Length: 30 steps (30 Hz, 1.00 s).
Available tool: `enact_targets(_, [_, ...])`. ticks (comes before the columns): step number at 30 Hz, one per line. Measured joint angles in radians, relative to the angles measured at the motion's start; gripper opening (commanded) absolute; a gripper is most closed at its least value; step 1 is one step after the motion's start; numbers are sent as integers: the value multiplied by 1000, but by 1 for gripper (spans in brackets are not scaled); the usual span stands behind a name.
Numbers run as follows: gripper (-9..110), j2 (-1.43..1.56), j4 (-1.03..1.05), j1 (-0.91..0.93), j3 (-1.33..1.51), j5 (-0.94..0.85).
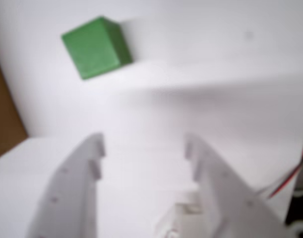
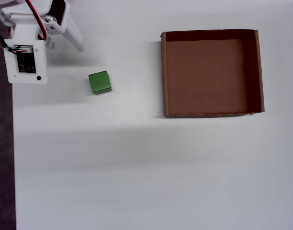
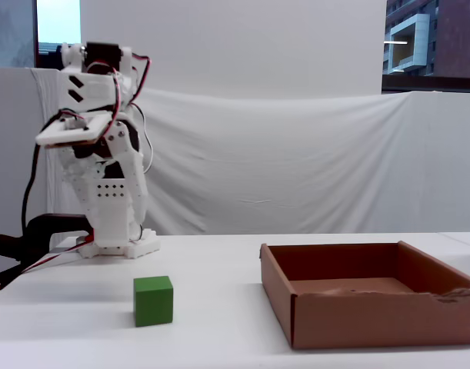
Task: Grasp a green cube and put it in a box.
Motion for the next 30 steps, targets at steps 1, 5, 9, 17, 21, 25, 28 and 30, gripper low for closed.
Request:
enact_targets(1, [22, -32, 0, -3, -18, 0])
enact_targets(5, [22, -175, 0, -14, -87, -18])
enact_targets(9, [22, -307, 5, -28, -144, -41])
enact_targets(17, [22, -472, 5, -40, -229, -43])
enact_targets(21, [22, -515, 5, -40, -261, -66])
enact_targets(25, [22, -563, 9, -40, -298, -97])
enact_targets(28, [22, -588, 9, -37, -327, -118])
enact_targets(30, [22, -600, 8, -32, -341, -143])
